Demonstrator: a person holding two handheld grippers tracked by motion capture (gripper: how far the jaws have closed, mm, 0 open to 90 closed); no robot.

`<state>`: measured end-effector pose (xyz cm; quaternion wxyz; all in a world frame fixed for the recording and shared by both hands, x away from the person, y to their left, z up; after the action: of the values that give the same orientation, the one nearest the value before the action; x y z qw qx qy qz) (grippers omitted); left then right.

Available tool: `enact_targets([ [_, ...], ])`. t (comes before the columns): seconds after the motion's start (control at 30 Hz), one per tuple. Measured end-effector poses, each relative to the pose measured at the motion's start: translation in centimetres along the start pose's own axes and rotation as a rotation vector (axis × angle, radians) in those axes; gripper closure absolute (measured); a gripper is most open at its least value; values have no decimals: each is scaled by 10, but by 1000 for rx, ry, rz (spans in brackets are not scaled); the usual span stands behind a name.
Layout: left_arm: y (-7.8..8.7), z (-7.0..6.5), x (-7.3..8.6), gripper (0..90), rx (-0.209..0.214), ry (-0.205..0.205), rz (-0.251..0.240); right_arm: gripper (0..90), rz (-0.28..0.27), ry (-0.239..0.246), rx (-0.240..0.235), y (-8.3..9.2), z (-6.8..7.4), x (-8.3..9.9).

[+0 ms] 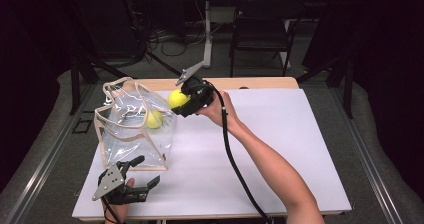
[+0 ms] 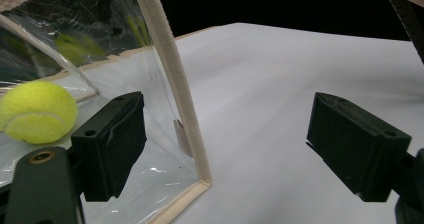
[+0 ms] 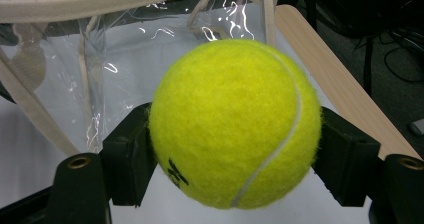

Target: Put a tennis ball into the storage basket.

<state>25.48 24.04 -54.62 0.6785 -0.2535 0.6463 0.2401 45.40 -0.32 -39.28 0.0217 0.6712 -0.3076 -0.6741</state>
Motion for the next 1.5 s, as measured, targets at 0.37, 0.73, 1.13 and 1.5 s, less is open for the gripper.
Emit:
enact_targets([
  [0.37, -1, 0, 0, 156, 4, -1, 0, 264, -8, 2, -3, -1, 3, -2],
  [0.73, -1, 0, 0, 156, 2, -5, 2, 264, -32, 8, 3, 0, 4, -9],
  [1.13, -1, 0, -1, 156, 3, -6, 3, 264, -41, 16, 5, -2, 5, -15],
  [1.5, 0, 1, -1, 156, 1, -5, 0, 264, -67, 16, 0, -4, 6, -23],
])
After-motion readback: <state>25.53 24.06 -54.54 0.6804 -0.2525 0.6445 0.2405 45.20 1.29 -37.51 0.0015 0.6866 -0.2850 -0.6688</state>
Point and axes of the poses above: each handheld gripper's, and its own axes: y roughly backward along the jaws, x roughly out of its underside, z roughly to its left, the point moved 1 cm from there along -y, roughly forward along the jaws, and after that the axes turned 15 degrees about -z, right-handed, at the moved point
